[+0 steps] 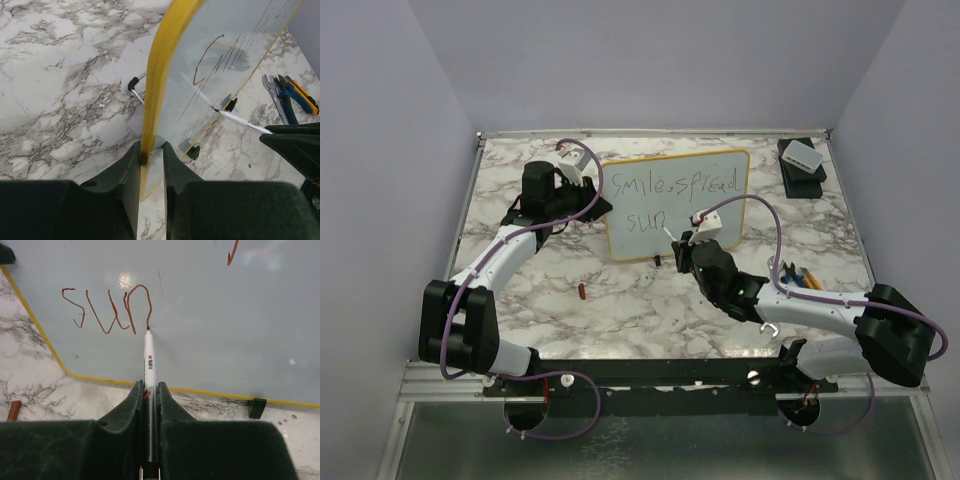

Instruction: Write a sentence on the whiteboard

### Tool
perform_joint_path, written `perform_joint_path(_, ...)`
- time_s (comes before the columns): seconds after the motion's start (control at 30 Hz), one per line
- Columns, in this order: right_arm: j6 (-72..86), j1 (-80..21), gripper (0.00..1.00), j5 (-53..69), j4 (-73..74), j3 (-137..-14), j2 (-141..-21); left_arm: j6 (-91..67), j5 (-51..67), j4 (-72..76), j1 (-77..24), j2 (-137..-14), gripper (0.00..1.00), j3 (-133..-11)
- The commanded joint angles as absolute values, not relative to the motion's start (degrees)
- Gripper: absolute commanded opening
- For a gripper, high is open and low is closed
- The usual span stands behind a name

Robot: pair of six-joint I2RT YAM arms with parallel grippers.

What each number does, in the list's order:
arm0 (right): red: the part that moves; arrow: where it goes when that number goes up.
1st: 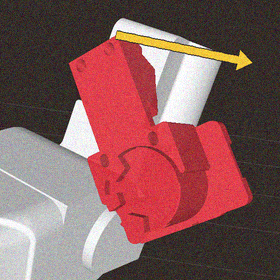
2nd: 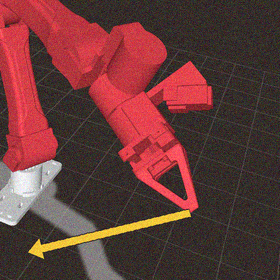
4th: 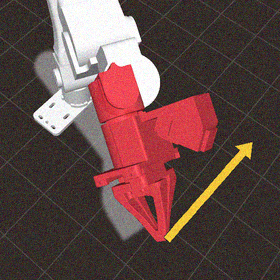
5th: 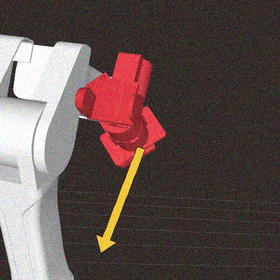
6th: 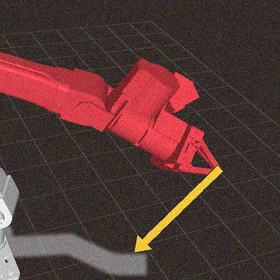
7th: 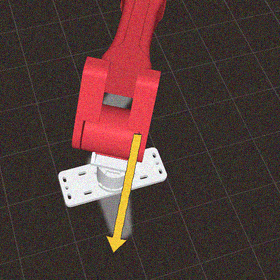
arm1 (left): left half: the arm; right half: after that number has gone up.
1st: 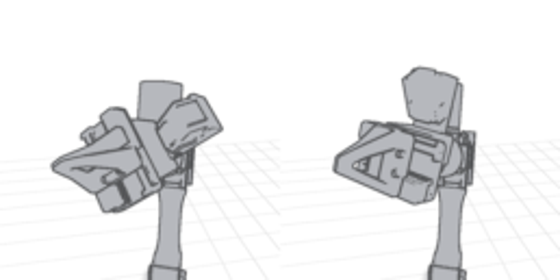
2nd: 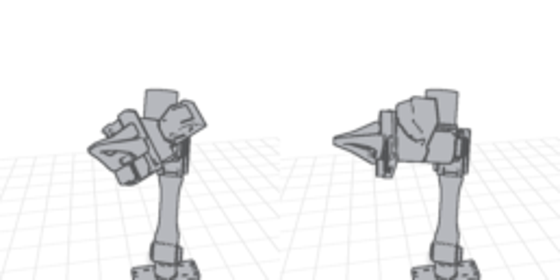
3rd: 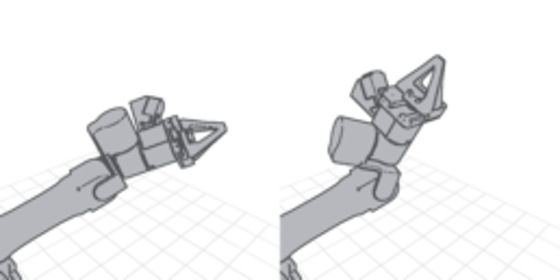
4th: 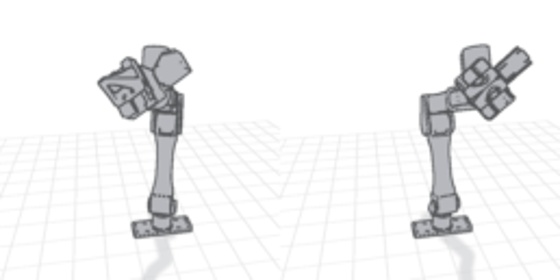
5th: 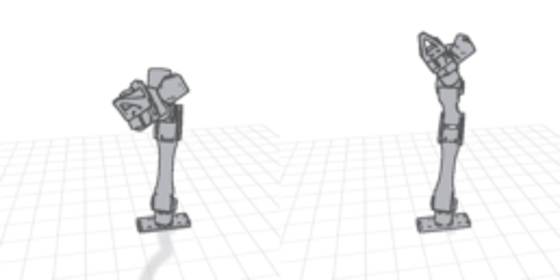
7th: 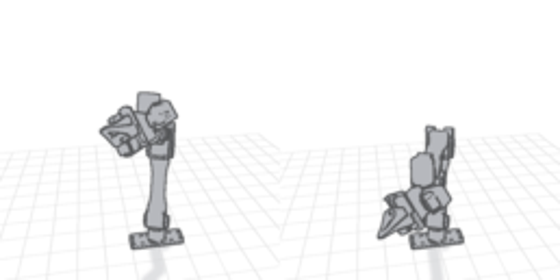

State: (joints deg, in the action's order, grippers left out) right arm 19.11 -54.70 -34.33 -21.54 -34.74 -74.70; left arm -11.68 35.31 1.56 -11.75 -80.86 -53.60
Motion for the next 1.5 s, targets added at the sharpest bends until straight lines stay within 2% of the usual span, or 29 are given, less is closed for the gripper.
perform_joint_path(0.0,20.7,-54.5,0.01,-34.5,-18.4,-33.4,-75.7,-11.7,34.6,0.1,-12.4,-80.2,0.09,-53.8)
perform_joint_path(0.4,17.5,-54.5,0.01,-35.6,-19.2,-32.8,-65.6,-11.6,34.4,0.1,-12.5,-80.3,0.09,-53.7)
perform_joint_path(0.93,12.9,-51.7,0.01,-38.2,-23.6,-33.9,-68.6,-11.6,34.4,0.1,-12.5,-80.2,0.09,-53.6)
perform_joint_path(1.47,11.2,-51.1,0.01,-32.0,-25.7,-35.9,-72.8,-11.6,34.4,0.1,-12.5,-80.3,0.09,-53.7)
